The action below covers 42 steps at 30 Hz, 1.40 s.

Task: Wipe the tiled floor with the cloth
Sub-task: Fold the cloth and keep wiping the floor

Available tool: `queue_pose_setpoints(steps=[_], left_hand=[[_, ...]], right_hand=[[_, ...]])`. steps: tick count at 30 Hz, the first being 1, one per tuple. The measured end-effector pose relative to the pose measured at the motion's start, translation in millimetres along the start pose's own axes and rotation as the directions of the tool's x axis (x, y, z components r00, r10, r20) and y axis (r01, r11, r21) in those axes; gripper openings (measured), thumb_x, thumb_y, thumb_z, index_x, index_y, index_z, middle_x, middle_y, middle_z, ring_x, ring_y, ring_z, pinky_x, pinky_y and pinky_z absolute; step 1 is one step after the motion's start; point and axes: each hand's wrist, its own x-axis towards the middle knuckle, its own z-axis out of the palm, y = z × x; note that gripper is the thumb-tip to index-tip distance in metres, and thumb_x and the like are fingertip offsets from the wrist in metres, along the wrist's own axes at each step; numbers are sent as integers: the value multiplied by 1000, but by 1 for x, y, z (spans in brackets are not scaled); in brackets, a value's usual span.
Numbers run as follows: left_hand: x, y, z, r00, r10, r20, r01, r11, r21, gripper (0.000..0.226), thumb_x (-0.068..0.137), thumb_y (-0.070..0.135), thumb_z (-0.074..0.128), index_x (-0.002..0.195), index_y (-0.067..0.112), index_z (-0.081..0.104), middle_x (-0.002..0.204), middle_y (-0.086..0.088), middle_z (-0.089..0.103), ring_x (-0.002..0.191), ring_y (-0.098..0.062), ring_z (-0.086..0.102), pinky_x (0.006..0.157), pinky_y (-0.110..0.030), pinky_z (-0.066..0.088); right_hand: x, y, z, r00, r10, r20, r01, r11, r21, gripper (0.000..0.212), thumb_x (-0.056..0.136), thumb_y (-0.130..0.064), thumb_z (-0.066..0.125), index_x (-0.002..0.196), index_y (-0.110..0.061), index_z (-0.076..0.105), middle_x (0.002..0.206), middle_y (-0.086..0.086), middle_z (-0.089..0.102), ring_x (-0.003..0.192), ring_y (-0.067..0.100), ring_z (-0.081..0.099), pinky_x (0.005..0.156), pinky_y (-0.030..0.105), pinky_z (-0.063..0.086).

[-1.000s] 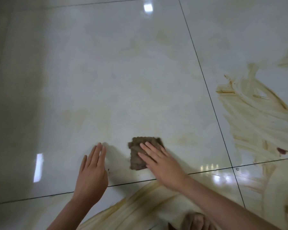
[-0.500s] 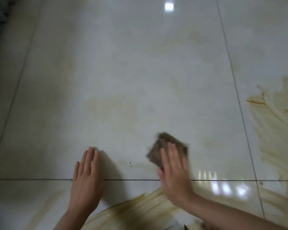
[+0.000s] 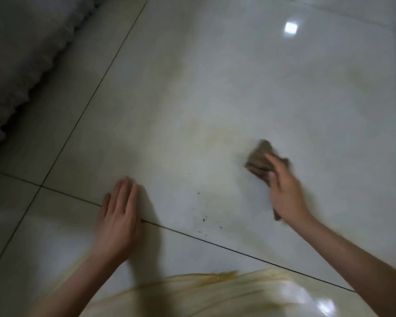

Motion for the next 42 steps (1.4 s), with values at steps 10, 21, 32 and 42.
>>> queue_pose_setpoints(steps=[10,21,32,42], left_hand=[[-7,-13,-9,999,-14,-32,14,1000,-9,61,82,5,41,142,-6,39,149,-25,35,139,-41,31,113,-53,25],[21,10,-33,991,104,82,-109,993,54,63,95,8,35,153,6,11,161,-17,5,149,-30,5,120,-43,3],[20,129,-155,933,157,323,-204,972,118,60,97,13,28,154,16,10,162,-6,7,149,-20,7,121,-37,5],[-59,230,-409,835,258,486,-338,937,84,43,96,18,33,138,21,44,135,0,53,121,-19,51,100,-33,39]], right_hand=[[-86,-71,138,957,-229,180,254,958,-132,61,80,19,46,136,-5,53,146,8,43,141,26,35,115,36,26],[-11,-105,-17,862,177,475,-374,855,359,38,102,0,39,116,-28,61,121,11,64,102,24,62,94,41,53],[-19,-169,-165,674,461,578,-737,371,565,43,92,-46,56,109,-9,73,108,11,72,95,28,70,83,38,57],[-91,-335,-389,722,524,452,-676,400,618,21,89,-11,59,107,-8,69,93,15,74,74,29,73,50,30,53]])
